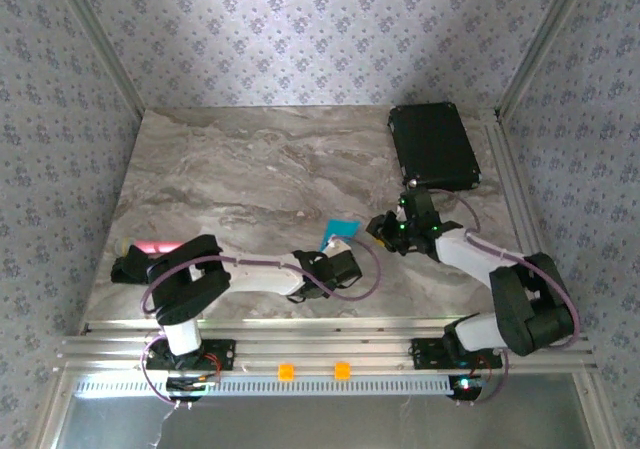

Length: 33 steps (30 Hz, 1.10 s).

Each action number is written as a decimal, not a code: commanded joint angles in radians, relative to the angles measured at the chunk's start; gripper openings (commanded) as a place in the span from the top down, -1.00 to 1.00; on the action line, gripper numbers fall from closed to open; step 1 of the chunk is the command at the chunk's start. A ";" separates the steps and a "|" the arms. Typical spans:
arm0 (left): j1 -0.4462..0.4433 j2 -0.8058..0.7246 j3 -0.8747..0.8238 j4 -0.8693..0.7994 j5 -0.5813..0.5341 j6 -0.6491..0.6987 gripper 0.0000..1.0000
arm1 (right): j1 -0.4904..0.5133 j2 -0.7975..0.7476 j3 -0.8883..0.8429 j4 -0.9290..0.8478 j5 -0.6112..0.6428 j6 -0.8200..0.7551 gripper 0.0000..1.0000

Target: Fold a paper plane with a square sheet of paper (pick it up from the middle)

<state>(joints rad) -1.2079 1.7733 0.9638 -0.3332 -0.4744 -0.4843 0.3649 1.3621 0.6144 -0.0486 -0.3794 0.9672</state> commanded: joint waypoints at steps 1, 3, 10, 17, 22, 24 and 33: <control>0.026 -0.025 -0.056 0.060 0.137 -0.008 0.95 | -0.008 -0.033 0.004 -0.091 0.052 -0.058 0.36; 0.051 -0.042 -0.077 0.091 0.190 -0.006 0.97 | -0.006 -0.041 -0.010 -0.066 0.055 -0.058 0.36; 0.183 -0.082 -0.151 0.198 0.451 0.009 1.00 | 0.050 -0.070 -0.060 0.027 0.123 -0.110 0.42; 0.292 -0.082 -0.174 0.251 0.649 0.015 0.96 | 0.065 -0.040 -0.083 0.091 0.024 -0.131 0.49; 0.338 -0.067 -0.167 0.252 0.733 0.024 0.91 | 0.098 0.006 -0.083 0.158 -0.048 -0.129 0.57; 0.349 -0.059 -0.163 0.252 0.754 0.026 0.90 | 0.112 0.033 -0.075 0.184 -0.068 -0.124 0.59; 0.358 -0.058 -0.157 0.245 0.772 0.045 0.87 | 0.134 0.112 -0.015 0.243 -0.094 -0.074 0.46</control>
<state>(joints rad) -0.8505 1.6909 0.8120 -0.0479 0.2707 -0.4637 0.4980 1.4654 0.5552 0.1616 -0.4541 0.8749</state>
